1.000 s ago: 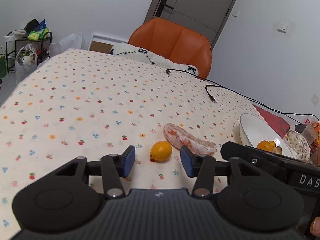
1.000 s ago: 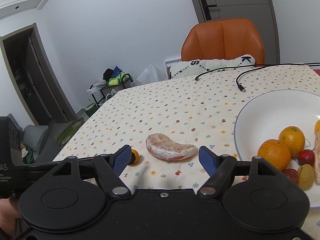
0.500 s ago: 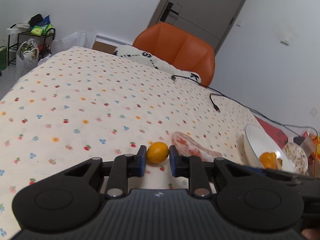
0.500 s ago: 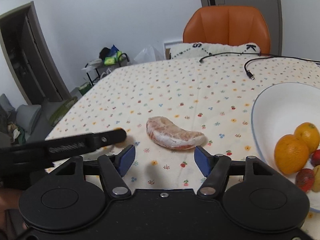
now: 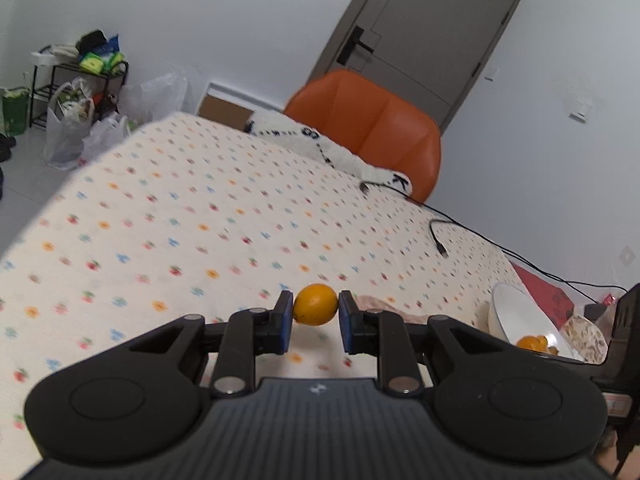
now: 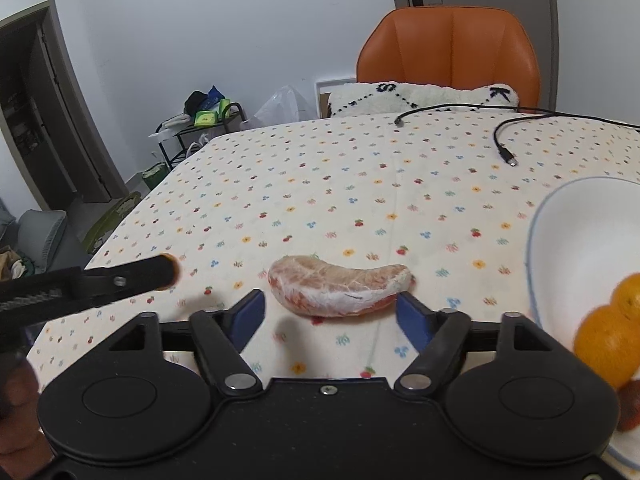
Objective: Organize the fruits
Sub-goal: 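Grasp the small tangerine with the left tool while the right tool grasps the pomelo segment, then carry the tangerine and pomelo segment onto the white plate and open both tools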
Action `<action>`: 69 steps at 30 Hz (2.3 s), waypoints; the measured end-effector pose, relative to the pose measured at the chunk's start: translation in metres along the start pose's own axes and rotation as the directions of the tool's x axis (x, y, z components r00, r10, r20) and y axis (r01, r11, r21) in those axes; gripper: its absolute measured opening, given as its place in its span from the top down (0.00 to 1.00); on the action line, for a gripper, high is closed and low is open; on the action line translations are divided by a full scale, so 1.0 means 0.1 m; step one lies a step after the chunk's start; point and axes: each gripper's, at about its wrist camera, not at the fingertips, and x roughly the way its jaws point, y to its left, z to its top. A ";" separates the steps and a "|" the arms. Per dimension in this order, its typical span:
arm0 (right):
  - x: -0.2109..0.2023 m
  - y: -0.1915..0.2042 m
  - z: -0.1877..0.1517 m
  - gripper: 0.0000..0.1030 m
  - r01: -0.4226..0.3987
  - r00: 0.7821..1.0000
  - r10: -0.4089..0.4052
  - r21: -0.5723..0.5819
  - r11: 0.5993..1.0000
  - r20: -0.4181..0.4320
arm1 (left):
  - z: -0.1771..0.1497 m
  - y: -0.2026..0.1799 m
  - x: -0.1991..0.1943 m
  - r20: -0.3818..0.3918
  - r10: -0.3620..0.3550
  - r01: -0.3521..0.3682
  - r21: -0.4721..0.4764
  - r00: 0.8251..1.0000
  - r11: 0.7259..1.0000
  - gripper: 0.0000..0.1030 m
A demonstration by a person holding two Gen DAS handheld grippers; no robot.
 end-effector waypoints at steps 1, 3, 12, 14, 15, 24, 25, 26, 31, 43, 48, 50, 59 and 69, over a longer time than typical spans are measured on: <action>0.02 0.02 0.00 0.21 -0.001 1.000 0.001 -0.003 1.000 0.002 | 0.02 0.03 -0.02 0.005 0.009 -0.009 -0.003 1.000 1.000 0.78; 0.07 0.05 0.01 0.17 0.006 1.000 -0.006 -0.021 1.000 0.006 | 0.05 0.10 -0.04 0.011 0.027 -0.027 -0.015 1.000 1.000 0.78; 0.26 0.17 0.08 0.13 0.068 0.998 -0.066 -0.102 0.993 0.018 | 0.10 0.30 -0.08 0.019 0.067 -0.066 -0.043 0.998 0.997 0.78; 0.28 0.18 0.08 0.13 0.085 0.996 -0.083 -0.129 0.988 0.021 | 0.09 0.30 -0.09 0.021 0.065 -0.064 -0.042 0.998 0.997 0.78; 0.29 0.17 0.08 0.12 0.082 0.997 -0.080 -0.130 0.988 0.021 | 0.09 0.31 -0.09 0.021 0.064 -0.063 -0.042 0.998 0.997 0.78; 0.30 0.18 0.10 0.17 0.072 0.997 -0.069 -0.158 0.985 0.022 | 0.09 0.29 -0.13 0.024 0.075 -0.075 -0.035 0.997 0.997 0.78; 0.28 0.18 0.09 0.17 0.060 0.998 -0.058 -0.157 0.986 0.019 | 0.09 0.29 -0.13 0.021 0.081 -0.080 -0.032 0.996 0.996 0.78; 0.26 0.18 0.09 0.18 0.046 0.999 -0.044 -0.154 0.987 0.017 | 0.08 0.28 -0.13 0.018 0.085 -0.085 -0.030 0.996 0.996 0.78; 0.05 0.18 0.06 0.18 0.023 0.999 -0.017 -0.128 0.992 0.045 | 0.06 0.22 -0.15 0.018 0.098 -0.098 -0.016 0.995 0.995 0.78; -0.58 -0.03 0.09 0.18 0.008 0.988 0.003 -0.070 0.998 0.158 | 0.01 -0.18 -0.23 0.030 0.048 -0.049 0.047 0.998 0.998 0.78; -0.77 -0.21 0.06 0.18 0.019 0.980 -0.012 -0.031 0.999 0.198 | -0.01 -0.42 -0.24 0.031 0.021 -0.023 0.083 0.999 0.996 0.78; -0.84 -0.28 0.04 0.18 0.021 0.977 -0.017 -0.019 1.000 0.211 | -0.03 -0.53 -0.26 0.037 0.010 -0.014 0.102 0.999 0.995 0.78; -1.11 -0.62 -0.03 0.18 0.044 0.966 -0.049 0.028 0.999 0.255 | -0.13 -0.90 -0.24 0.028 -0.025 0.020 0.146 0.999 0.989 0.78; -1.26 -0.95 -0.07 0.18 0.071 0.956 -0.089 0.074 0.995 0.281 | -0.21 -1.20 -0.16 0.014 -0.054 0.050 0.186 0.998 0.981 0.78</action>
